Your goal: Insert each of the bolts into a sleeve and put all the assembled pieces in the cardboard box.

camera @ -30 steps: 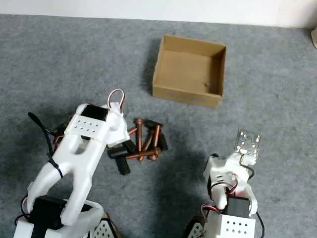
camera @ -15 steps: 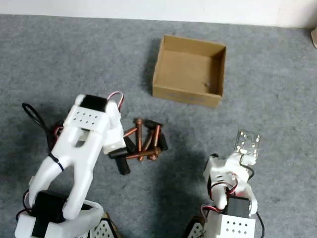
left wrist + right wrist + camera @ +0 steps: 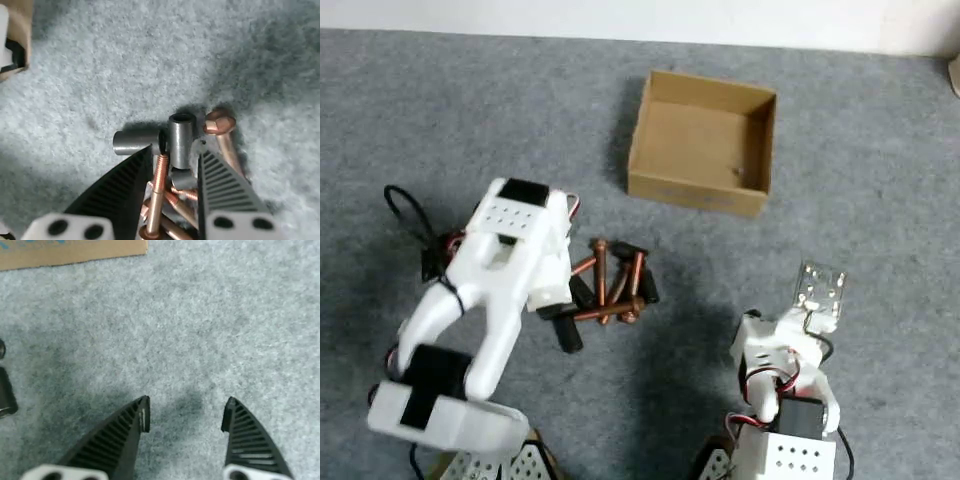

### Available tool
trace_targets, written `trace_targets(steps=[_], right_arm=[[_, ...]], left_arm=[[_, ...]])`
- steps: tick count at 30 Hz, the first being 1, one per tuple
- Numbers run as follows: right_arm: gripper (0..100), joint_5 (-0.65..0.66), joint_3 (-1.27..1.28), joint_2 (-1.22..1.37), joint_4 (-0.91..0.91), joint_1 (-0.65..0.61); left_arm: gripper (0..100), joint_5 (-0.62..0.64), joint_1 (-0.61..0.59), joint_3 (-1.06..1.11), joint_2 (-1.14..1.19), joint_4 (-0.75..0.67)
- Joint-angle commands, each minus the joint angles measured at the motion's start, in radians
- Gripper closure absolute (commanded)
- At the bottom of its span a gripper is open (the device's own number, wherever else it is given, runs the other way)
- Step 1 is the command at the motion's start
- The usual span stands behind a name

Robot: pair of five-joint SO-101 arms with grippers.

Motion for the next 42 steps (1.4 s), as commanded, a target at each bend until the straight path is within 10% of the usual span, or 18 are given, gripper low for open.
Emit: trace_targets(steps=[1, 19, 42], right_arm=[[76.6, -0.003, 0.143, -0.007, -0.018, 0.004], [76.6, -0.003, 0.143, -0.007, -0.018, 0.004], [76.6, -0.003, 0.143, -0.007, -0.018, 0.004]], left_arm=[[86, -0.006, -0.01, -0.113, 0.053, 0.074], [86, -0.04, -0.001, -0.418, 0.203, 0.276], [86, -0.098, -0.005, -0.341, 0.312, 0.161]])
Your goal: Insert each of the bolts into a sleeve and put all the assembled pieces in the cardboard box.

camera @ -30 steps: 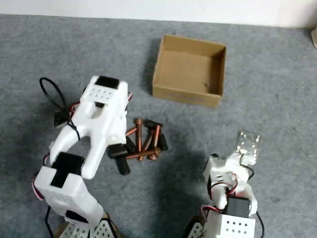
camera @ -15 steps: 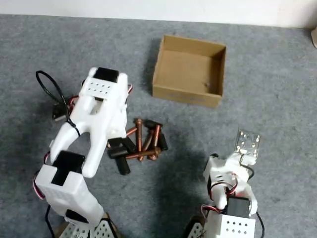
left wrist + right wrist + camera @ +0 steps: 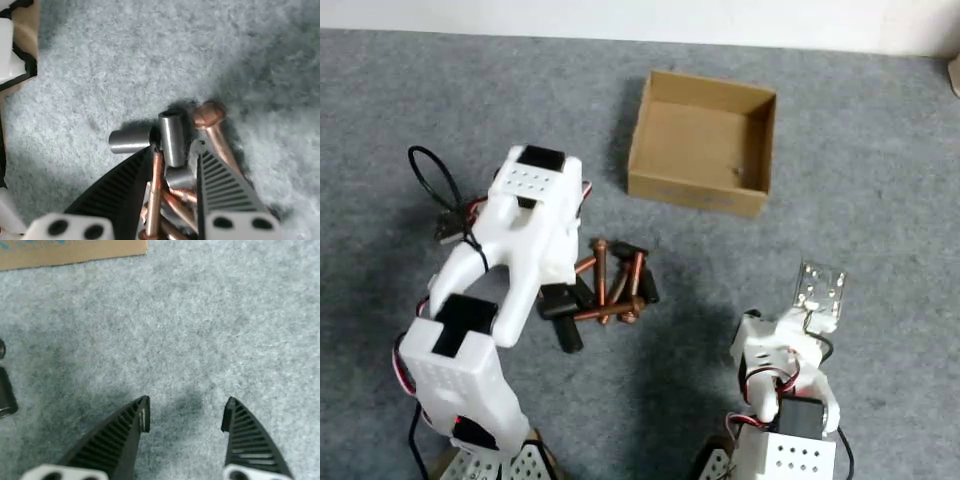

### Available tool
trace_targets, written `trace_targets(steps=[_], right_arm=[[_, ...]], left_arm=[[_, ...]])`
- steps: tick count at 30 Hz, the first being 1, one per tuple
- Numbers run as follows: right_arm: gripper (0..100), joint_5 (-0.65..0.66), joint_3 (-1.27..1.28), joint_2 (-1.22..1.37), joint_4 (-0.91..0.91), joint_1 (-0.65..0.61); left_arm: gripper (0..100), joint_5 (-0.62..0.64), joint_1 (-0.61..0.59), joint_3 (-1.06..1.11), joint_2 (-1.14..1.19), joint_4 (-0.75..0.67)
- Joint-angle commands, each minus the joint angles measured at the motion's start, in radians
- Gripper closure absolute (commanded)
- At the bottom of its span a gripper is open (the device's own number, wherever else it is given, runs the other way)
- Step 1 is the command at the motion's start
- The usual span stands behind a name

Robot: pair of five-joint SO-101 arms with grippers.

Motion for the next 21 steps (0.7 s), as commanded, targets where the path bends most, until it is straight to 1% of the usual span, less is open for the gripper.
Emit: trace_targets(steps=[1, 14, 21], right_arm=[[76.6, -0.003, 0.143, -0.007, -0.018, 0.004], [76.6, -0.003, 0.143, -0.007, -0.018, 0.004], [76.6, -0.003, 0.143, -0.007, -0.018, 0.004]], left_arm=[[86, -0.005, -0.007, -0.027, 0.019, 0.0], [86, -0.005, -0.004, -0.03, 0.044, -0.012], [86, -0.005, 0.002, -0.021, 0.044, -0.066]])
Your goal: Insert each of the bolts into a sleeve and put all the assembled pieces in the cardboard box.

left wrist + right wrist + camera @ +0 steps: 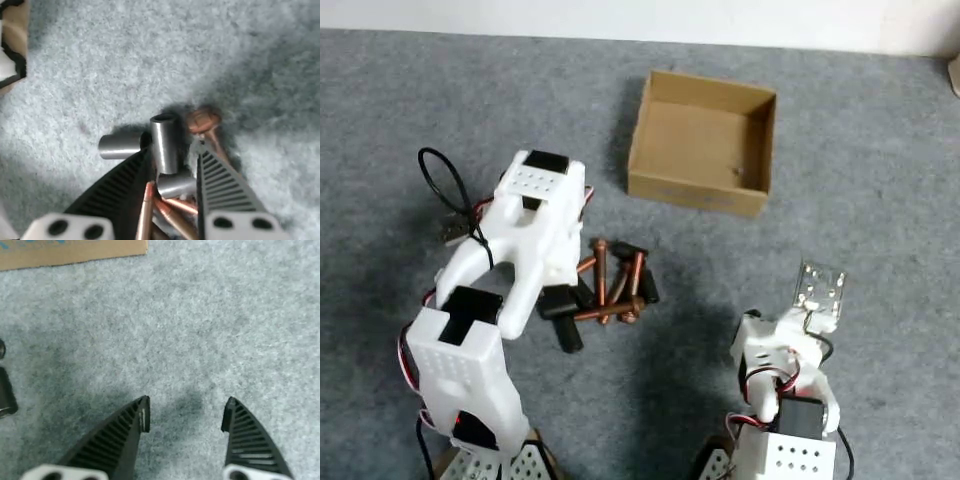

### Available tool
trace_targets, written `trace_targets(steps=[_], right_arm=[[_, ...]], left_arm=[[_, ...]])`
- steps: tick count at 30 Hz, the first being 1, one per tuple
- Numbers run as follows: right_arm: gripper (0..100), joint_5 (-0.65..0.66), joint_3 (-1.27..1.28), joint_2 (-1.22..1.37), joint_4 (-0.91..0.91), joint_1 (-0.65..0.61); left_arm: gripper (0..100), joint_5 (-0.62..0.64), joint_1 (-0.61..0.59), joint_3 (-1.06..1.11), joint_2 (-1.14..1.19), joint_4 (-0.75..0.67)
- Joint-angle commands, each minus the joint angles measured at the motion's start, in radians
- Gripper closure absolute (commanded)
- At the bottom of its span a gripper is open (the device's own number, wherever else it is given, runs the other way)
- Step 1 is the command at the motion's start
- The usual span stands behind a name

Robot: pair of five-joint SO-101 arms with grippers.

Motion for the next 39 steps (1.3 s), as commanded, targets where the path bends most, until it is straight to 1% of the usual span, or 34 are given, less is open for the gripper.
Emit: trace_targets(steps=[1, 7, 10, 11, 14, 20, 33, 36, 39], right_arm=[[76.6, -0.003, 0.143, -0.007, -0.018, 0.004], [76.6, -0.003, 0.143, -0.007, -0.018, 0.004], [76.6, -0.003, 0.143, -0.007, -0.018, 0.004], [76.6, -0.003, 0.143, -0.007, -0.018, 0.004], [76.6, -0.003, 0.143, -0.007, -0.018, 0.004], [76.6, -0.003, 0.143, -0.007, -0.018, 0.004], [76.6, -0.003, 0.143, -0.007, -0.018, 0.004], [76.6, -0.003, 0.143, -0.007, -0.018, 0.004], [76.6, -0.003, 0.143, -0.007, -0.018, 0.004]], left_arm=[[86, -0.005, 0.002, -0.024, -0.005, -0.012], [86, -0.012, 0.002, -0.022, -0.005, -0.011], [86, -0.092, -0.007, -0.021, -0.005, -0.011], [86, -0.1, -0.013, -0.022, -0.005, -0.011], [86, -0.1, -0.025, -0.027, -0.005, -0.015], [86, -0.098, -0.028, -0.004, 0.004, -0.083], [86, -0.098, -0.045, -0.021, 0.015, -0.138], [86, -0.098, -0.047, 0.03, 0.005, -0.143], [86, -0.098, -0.047, 0.088, 0.005, -0.199]])
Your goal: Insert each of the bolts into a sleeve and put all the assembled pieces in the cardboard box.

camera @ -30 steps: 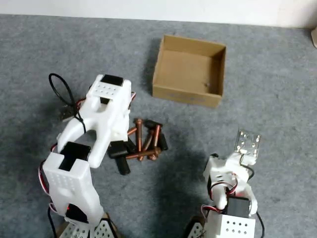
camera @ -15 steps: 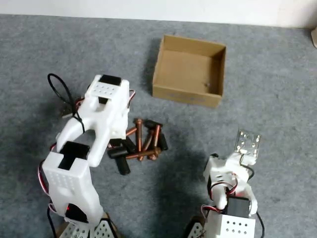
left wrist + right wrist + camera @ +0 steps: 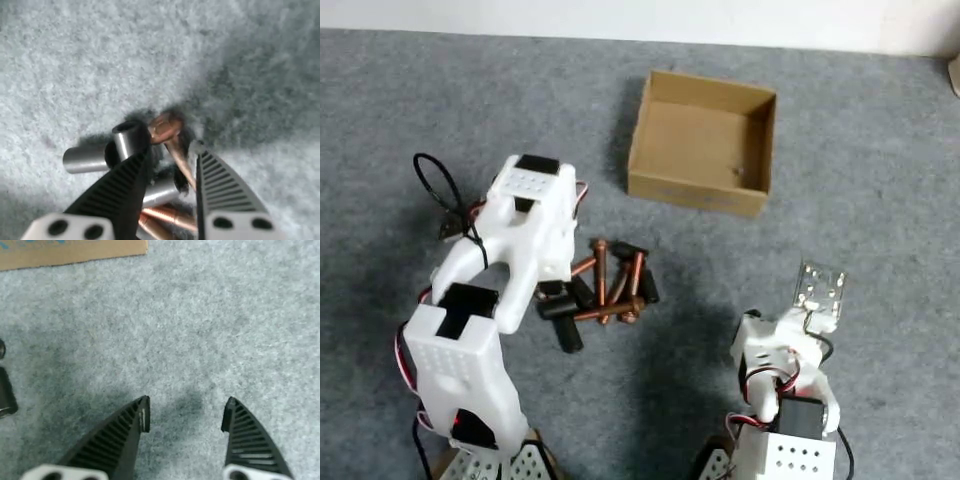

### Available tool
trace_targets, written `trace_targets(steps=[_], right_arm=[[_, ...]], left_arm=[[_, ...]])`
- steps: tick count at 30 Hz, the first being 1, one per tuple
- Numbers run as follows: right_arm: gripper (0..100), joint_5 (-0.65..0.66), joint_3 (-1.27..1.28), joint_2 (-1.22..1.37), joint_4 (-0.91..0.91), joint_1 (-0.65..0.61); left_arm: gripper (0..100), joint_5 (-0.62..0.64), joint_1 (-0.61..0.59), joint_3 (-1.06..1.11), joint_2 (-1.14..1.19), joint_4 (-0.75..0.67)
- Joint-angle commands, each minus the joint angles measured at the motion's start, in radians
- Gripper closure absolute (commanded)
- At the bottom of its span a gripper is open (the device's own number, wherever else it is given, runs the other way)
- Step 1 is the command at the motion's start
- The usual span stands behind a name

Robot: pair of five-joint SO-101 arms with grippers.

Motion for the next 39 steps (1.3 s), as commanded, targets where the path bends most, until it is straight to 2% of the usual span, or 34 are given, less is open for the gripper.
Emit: trace_targets(steps=[1, 4, 14, 16, 18, 23, 28, 34, 39], right_arm=[[76.6, -0.003, 0.143, -0.007, -0.018, 0.004], [76.6, -0.003, 0.143, -0.007, -0.018, 0.004], [76.6, -0.003, 0.143, -0.007, -0.018, 0.004], [76.6, -0.003, 0.143, -0.007, -0.018, 0.004], [76.6, -0.003, 0.143, -0.007, -0.018, 0.004], [76.6, -0.003, 0.143, -0.007, -0.018, 0.004], [76.6, -0.003, 0.143, -0.007, -0.018, 0.004], [76.6, -0.003, 0.143, -0.007, -0.018, 0.004], [76.6, -0.003, 0.143, -0.007, -0.018, 0.004]], left_arm=[[86, -0.006, -0.01, 0.051, -0.015, -0.064], [86, -0.008, -0.007, 0.104, -0.015, -0.11], [86, -0.011, -0.007, 0.111, -0.015, -0.109], [91, -0.012, -0.012, 0.11, -0.015, -0.109], [100, -0.012, -0.015, 0.11, -0.016, -0.109], [99, -0.017, -0.015, 0.108, -0.016, -0.107], [99, -0.15, -0.041, 0.071, -0.016, -0.091], [99, -0.397, -0.136, -0.139, -0.016, 0.118], [99, -0.528, -0.202, -0.355, -0.016, 0.333]])
